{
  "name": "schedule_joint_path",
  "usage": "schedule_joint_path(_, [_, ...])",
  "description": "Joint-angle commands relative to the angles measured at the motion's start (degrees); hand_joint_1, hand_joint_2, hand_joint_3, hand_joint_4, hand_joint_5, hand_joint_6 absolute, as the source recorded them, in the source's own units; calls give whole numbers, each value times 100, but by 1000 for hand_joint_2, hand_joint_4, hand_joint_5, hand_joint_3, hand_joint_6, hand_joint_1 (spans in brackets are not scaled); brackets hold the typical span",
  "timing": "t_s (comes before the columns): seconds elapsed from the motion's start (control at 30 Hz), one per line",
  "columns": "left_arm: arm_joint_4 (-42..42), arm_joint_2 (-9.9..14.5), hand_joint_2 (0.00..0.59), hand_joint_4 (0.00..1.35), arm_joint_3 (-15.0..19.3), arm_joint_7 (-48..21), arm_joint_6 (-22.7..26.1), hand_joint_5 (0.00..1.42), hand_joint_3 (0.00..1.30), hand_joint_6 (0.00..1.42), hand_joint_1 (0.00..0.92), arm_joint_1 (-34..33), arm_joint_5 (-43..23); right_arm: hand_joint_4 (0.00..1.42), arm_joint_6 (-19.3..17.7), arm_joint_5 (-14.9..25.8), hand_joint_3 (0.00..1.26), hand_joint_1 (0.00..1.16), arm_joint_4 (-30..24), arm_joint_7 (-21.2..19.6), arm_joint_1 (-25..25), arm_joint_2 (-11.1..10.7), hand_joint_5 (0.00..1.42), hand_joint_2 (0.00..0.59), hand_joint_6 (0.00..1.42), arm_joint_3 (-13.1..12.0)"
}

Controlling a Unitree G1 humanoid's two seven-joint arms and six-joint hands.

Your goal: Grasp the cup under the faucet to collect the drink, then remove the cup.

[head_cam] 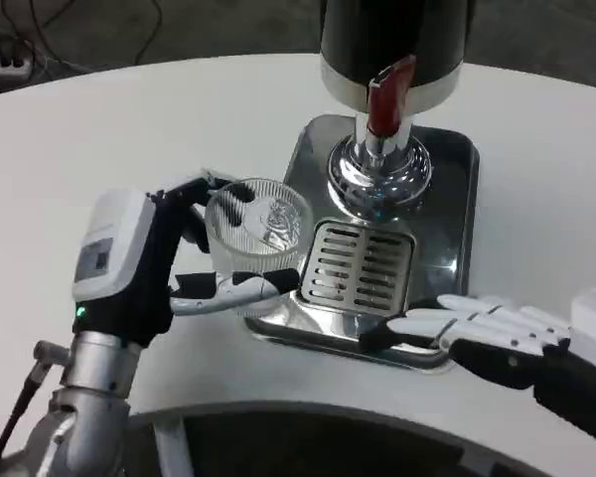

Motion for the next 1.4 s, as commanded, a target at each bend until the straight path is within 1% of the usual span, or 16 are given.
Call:
schedule_joint_path(0.03, [506,44,7,771,-382,610,-4,888,683,801,642,-430,170,139,-89,72,191,557,-82,-152,55,-98,86,440,62,40])
schedule_joint_path(0.1, [712,44,8,771,-547,782,6,888,685,803,642,-572,232,139,-90,70,192,558,-82,-195,66,-129,86,440,62,64])
schedule_joint_path(0.2, [1178,-62,8,781,-822,1000,108,888,687,813,642,-882,334,139,-78,75,192,558,-82,-235,86,-162,91,440,62,50])
schedule_joint_path(0.33, [1615,-154,8,781,-1087,1210,187,895,687,818,642,-1151,321,142,-76,65,194,559,-82,-286,122,-204,95,440,62,54])
schedule_joint_path(0.4, [1769,-185,8,781,-1193,1279,218,897,687,819,642,-1246,299,144,-66,13,195,559,-82,-310,131,-191,95,440,63,113])
schedule_joint_path(0.43, [1845,-215,8,781,-1233,1281,240,898,687,819,642,-1299,275,145,-50,-56,195,559,-82,-334,130,-155,96,440,63,187])
schedule_joint_path(0.53, [1991,-278,8,781,-1332,1262,262,899,690,820,642,-1413,200,148,-15,-194,196,559,-82,-397,110,-82,104,440,72,337])
schedule_joint_path(0.67, [2071,-327,8,787,-1462,1273,288,899,693,820,642,-1502,157,148,15,-284,196,560,-82,-424,71,-30,107,440,76,425])
schedule_joint_path(0.83, [2160,-372,9,788,-1564,1256,374,899,694,820,637,-1611,132,150,48,-331,196,560,-82,-402,69,36,108,440,78,418])
schedule_joint_path(0.93, [2343,-433,10,789,-1671,1168,557,908,694,820,620,-1770,149,155,57,-367,196,560,-82,-384,95,74,108,440,79,447])
schedule_joint_path(1.03, [2468,-511,10,790,-1668,1084,665,911,694,820,612,-1880,51,158,70,-385,200,560,-82,-388,79,81,108,440,80,468])
schedule_joint_path(1.23, [2596,-619,17,788,-1769,820,784,911,688,820,593,-2069,-127,161,77,-372,204,560,-82,-417,139,158,116,440,80,365])
schedule_joint_path(1.4, [2614,-705,16,771,-1915,699,827,911,687,799,583,-2126,-175,163,57,-390,205,560,-82,-403,197,230,118,440,80,346])
